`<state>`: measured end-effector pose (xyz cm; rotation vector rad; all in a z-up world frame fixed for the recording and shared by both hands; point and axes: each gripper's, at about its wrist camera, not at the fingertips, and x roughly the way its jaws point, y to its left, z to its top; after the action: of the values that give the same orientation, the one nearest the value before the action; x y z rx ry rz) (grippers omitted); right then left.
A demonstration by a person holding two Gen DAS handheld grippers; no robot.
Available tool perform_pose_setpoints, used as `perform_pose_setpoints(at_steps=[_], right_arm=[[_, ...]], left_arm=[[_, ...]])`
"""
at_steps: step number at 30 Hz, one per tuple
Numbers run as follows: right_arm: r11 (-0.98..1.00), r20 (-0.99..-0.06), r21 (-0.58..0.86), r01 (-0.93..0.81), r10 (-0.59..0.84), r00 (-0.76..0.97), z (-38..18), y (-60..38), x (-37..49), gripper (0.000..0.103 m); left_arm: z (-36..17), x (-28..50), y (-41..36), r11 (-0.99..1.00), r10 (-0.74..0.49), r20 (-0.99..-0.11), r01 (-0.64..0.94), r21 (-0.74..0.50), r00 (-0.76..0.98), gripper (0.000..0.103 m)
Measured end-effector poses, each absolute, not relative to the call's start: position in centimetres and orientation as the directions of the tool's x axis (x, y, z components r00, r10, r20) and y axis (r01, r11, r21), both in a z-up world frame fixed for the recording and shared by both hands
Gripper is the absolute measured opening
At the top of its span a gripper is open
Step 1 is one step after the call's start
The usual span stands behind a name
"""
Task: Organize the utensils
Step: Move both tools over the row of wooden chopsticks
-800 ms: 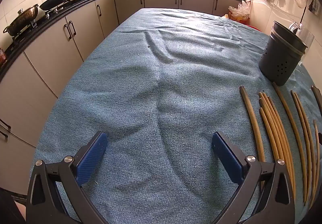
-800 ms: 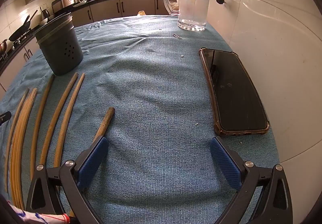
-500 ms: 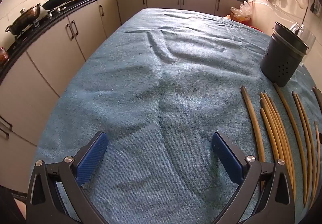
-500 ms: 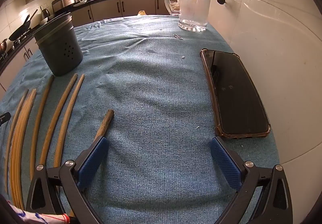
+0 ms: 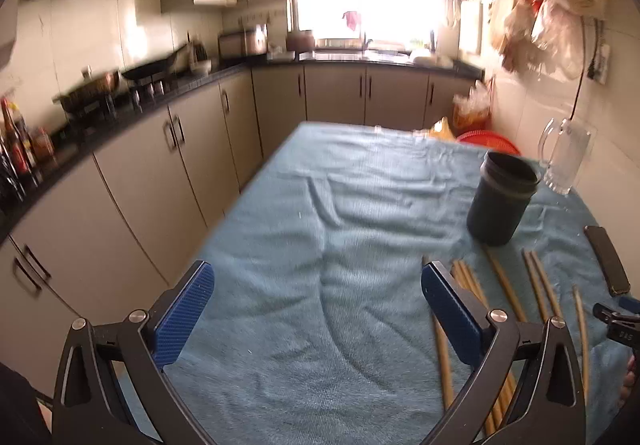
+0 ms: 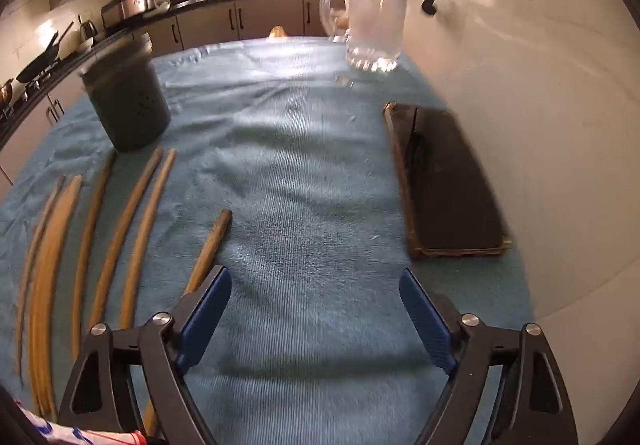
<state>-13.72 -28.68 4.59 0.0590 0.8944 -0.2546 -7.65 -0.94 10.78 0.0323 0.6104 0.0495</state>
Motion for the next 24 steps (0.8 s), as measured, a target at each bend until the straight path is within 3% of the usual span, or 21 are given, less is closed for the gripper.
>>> perform_pose_setpoints(at_steps=[7,14,24], right_arm=[[0.953,-0.609,-0.026,0.302,-0.255,0.751,9.0,-26.4,-19.1,0.088],[0.962,-0.625,0.029,0.272,-0.195,0.756,9.4,-24.2,-21.0,0.081],[0.973,-0.57,0.013,0.232,-0.183,0.801,11.4,-21.4,-22.2,0.081]], left_arm=[[12.3,-10.4,-2.5,0.999,0.014,-0.527,0.015,0.05,0.849,0.103],[12.9,-12.2,-3.4,0.998,0.012,-0.52,0.023,0.06,0.854,0.103],[13.8,-15.2,-5.9,0.994,0.042,-0.505,0.017,0.112,0.862,0.103]])
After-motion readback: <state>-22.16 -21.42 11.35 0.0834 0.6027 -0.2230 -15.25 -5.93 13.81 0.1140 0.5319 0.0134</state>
